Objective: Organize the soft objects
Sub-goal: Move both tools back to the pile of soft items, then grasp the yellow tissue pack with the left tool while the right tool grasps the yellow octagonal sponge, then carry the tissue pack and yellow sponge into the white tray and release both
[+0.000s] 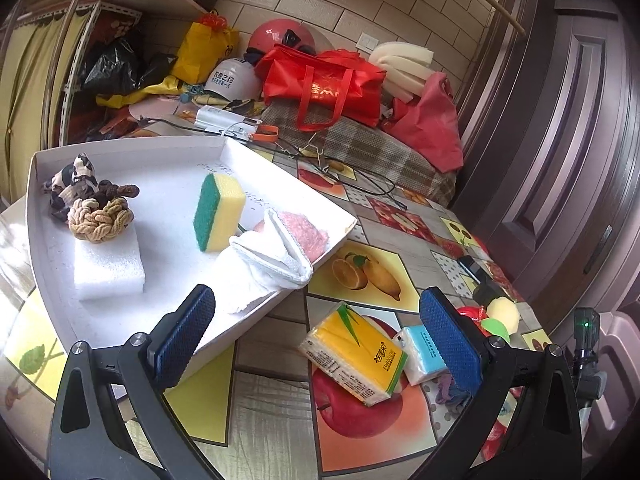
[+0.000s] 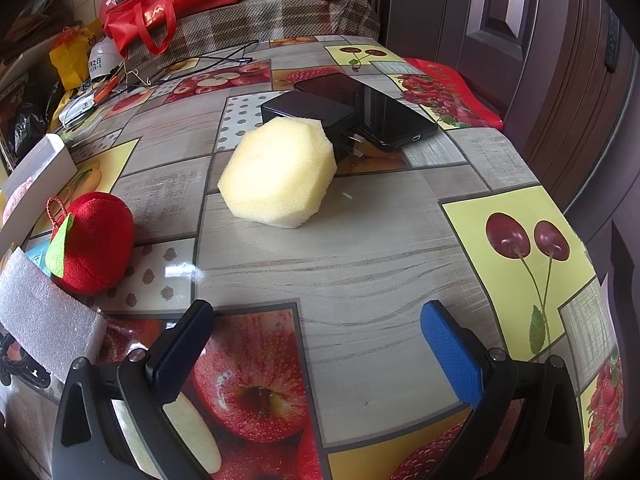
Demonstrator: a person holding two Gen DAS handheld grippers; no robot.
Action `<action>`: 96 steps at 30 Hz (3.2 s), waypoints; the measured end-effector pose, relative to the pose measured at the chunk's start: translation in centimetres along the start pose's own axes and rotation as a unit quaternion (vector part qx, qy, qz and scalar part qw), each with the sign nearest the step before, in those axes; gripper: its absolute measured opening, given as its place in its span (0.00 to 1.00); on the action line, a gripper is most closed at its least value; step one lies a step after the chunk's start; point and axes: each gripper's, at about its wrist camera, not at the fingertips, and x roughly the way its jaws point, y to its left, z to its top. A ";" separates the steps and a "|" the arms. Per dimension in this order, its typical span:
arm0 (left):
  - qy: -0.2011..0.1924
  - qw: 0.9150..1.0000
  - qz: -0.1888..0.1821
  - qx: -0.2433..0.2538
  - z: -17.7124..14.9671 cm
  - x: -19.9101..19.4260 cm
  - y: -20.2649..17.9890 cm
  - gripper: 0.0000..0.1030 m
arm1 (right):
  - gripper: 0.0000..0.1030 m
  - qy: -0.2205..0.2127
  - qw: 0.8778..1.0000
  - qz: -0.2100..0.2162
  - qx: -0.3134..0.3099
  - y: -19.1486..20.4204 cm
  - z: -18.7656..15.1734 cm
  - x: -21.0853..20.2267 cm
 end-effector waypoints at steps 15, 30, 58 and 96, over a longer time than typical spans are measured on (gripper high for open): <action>0.052 0.990 -0.101 0.089 0.2 0.5 -1.3 1.00 | 1.00 0.000 1.000 0.000 0.000 0.0 0.0 0.0; 0.144 0.967 -0.073 0.196 -1.3 5.2 -5.6 1.00 | 1.00 0.000 1.000 0.000 0.000 0.0 0.1 0.0; 0.199 0.950 -0.033 0.236 -2.8 7.4 -6.6 1.00 | 1.00 -0.058 0.997 0.053 0.015 -2.7 0.5 -2.0; 0.001 0.973 0.019 0.231 -1.4 0.6 -6.1 0.72 | 0.54 -0.273 0.935 0.183 -0.131 9.1 -1.9 -9.4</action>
